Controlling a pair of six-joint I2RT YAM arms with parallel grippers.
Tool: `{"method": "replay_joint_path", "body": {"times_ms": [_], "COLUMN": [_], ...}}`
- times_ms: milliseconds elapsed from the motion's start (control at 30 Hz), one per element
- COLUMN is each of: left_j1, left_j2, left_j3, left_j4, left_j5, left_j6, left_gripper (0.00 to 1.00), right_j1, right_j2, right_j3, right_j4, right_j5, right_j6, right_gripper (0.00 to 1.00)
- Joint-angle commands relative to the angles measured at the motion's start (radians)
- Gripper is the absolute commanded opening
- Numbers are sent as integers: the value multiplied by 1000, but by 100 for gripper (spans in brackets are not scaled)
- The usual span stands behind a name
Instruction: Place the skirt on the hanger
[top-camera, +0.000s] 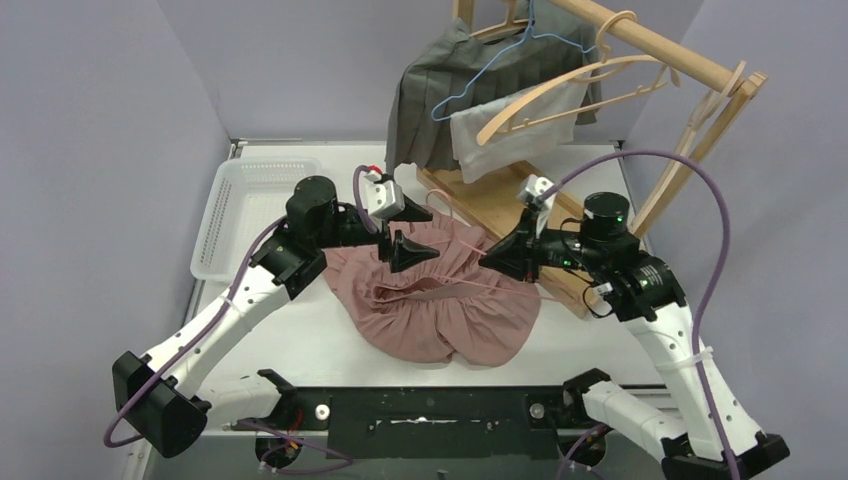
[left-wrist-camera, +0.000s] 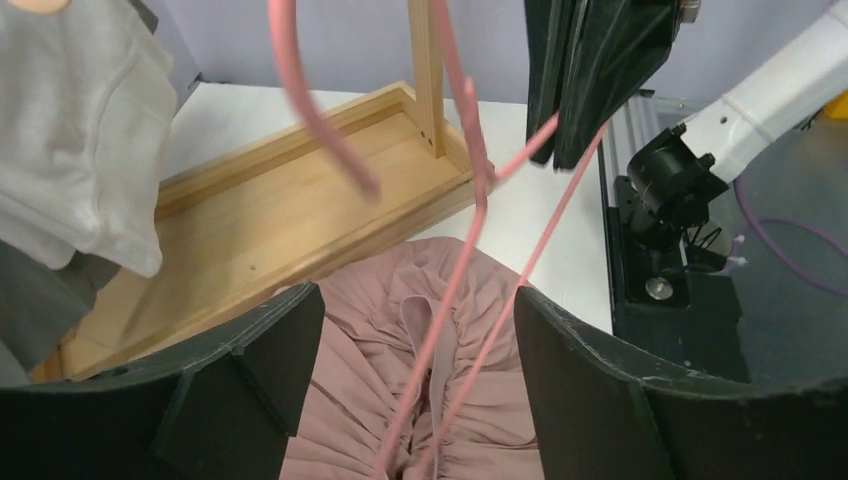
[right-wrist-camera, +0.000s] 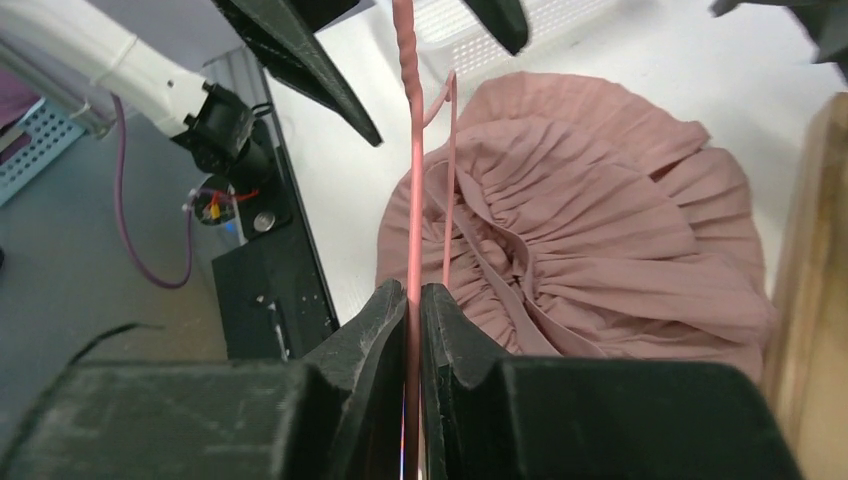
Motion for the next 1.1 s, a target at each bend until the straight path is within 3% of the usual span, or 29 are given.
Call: {"method": "replay_joint_path", "body": {"times_ms": [0,100,167,300,567,833,967,1000,1067], "left_j1": [0,2,9,43,165,165,165,166,164], "left_j2": [2,-19,-37,-88,-153,-116,-107,-108,-107], "left_j3": [27,8,0,-47,-155,-110,-80,-78,-66], "left_j4": [10,-56,-112,-140,0,-36,-83,-85,-104], "left_j5": [104,179,232,268,391,426,402,390,372], "left_j6": [102,146,164,160,33,69,117,123,153], "left_gripper": [63,45,39,37,34,0,0,0,0], "right_j1": [136,167,168,168,166,168,174,181,206], "right_j2": [58,94,103,91,32,46,75,89,132], "right_j3": [79,99,104,101,75,82,104,115,142], "right_j4": [33,32,36,65,134,166,189,203,230], "right_j5": [107,95,86,57,8,-23,46,73,126], "right_j6": [-81,-108,-123,-139,-106,-68,-19,-3,35], "right_gripper": [0,0,0,0,0,0,49,58,66]}}
